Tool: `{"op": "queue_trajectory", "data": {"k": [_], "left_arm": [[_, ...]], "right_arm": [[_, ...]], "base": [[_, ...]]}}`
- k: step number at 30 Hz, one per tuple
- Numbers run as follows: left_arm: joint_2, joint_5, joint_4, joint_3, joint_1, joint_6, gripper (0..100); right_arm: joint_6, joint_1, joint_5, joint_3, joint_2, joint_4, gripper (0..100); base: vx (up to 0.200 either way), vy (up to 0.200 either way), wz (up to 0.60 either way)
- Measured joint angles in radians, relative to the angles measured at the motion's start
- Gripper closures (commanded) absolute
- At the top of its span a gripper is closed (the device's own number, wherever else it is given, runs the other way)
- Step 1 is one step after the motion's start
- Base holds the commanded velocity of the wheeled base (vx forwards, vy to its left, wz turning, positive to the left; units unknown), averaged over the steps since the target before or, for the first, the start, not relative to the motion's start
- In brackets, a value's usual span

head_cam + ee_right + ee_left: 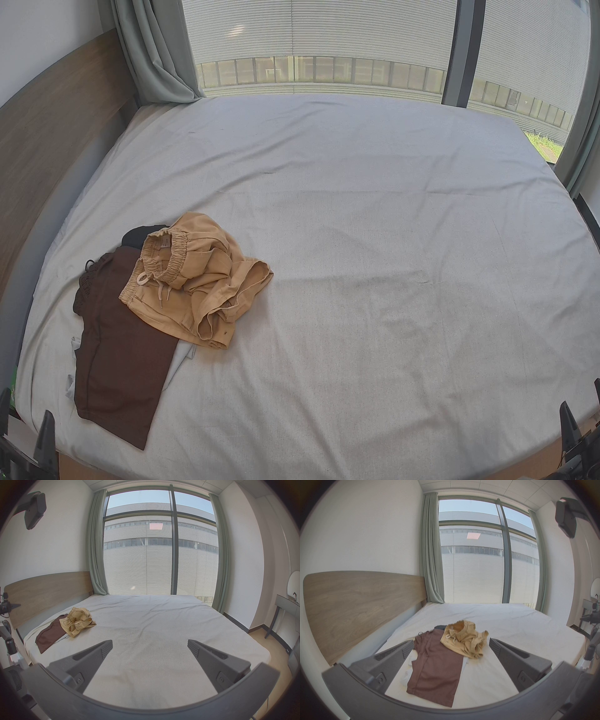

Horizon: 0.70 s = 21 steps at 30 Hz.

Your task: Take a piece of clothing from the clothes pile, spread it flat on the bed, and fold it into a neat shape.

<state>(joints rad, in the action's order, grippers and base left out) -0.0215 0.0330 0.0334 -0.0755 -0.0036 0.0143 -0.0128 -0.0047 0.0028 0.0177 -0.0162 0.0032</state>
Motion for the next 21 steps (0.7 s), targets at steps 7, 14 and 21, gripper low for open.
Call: {"op": "queue_trajectory", "data": {"k": [7,14,21], "left_arm": [[-0.059,-0.026,0.006,-0.042,-0.024,0.004,0],[-0.133,-0.031,0.02,-0.049,-0.046,0.001,0],[-0.183,-0.031,0.023,-0.071,-0.063,0.004,0]], "right_arm": [[0.0,0.0,0.0,0.0,0.0,-0.001,0],[0.0,0.0,0.0,0.0,0.0,-0.001,0],[0.0,0.0,0.0,0.0,0.0,-0.001,0]], "base": [[0.0,0.0,0.0],[0.0,0.0,0.0],[0.0,0.0,0.0]]}}
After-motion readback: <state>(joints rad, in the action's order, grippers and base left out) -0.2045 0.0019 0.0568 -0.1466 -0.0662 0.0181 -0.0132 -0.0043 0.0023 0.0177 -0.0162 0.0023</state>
